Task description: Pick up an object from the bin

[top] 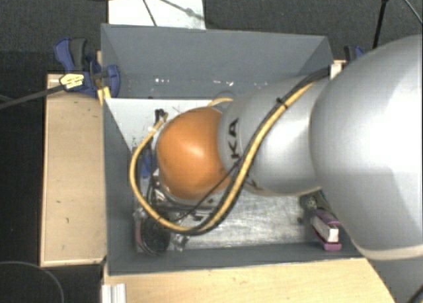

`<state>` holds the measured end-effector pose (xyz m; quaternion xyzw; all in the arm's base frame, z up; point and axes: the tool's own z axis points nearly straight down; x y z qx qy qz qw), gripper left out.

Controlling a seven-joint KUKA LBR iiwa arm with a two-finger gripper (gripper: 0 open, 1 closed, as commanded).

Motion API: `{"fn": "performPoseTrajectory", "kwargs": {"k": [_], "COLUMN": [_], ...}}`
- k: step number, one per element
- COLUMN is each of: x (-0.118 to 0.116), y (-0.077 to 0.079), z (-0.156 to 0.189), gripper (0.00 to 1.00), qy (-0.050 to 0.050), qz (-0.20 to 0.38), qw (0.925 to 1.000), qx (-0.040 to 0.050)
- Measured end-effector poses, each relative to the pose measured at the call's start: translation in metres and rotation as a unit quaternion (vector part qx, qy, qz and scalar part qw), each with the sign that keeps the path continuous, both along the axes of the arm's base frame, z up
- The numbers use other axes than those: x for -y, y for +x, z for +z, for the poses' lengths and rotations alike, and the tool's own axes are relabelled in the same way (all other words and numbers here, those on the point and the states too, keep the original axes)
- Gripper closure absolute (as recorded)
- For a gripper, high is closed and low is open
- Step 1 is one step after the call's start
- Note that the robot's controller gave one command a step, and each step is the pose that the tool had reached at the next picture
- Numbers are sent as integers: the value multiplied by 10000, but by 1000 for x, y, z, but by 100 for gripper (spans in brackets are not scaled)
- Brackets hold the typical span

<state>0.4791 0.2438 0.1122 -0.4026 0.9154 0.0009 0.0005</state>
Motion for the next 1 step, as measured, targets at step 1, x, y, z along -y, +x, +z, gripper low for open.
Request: {"fn": "performPoseTrajectory", "kwargs": {"k": [1], "x": [0], "y": [5], "z": [2], "gripper": [100], "qy": [16], "qz": [-12], "qw": [10000], "qx": [57]}}
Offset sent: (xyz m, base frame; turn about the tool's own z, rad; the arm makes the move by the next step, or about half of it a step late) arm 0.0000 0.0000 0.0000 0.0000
